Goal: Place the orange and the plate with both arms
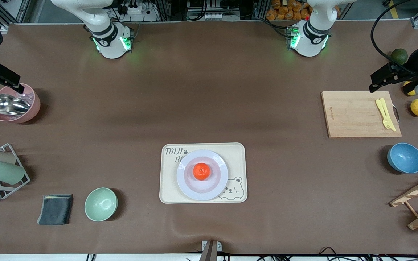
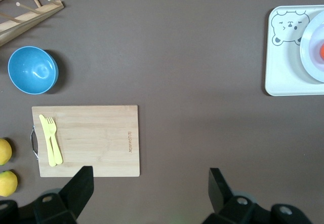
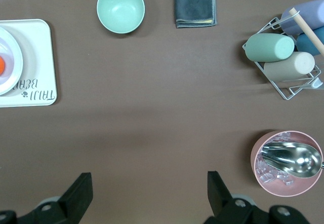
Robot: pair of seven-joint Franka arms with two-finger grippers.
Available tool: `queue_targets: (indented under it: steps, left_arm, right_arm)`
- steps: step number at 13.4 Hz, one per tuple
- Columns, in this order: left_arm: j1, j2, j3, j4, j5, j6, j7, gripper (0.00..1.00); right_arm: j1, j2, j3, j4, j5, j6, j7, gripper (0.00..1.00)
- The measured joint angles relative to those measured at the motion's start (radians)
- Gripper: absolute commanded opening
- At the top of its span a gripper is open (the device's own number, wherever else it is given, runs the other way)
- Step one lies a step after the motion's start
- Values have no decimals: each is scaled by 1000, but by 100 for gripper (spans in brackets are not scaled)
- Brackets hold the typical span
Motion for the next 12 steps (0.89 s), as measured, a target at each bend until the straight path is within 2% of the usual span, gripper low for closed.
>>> queue_targets:
  steps: [8, 9, 12]
  left_arm:
    - [-3, -3, 3, 4, 0, -25, 0, 100]
    - [-16, -4, 15, 4, 0, -25, 0, 100]
    - [-133, -4, 145, 4, 0, -25, 0, 100]
  right_arm:
    - [0, -1, 0, 0, 0, -6, -7, 100]
    - [0, -1, 1, 0, 0, -6, -7, 100]
    - [0, -1, 0, 0, 0, -7, -7, 100]
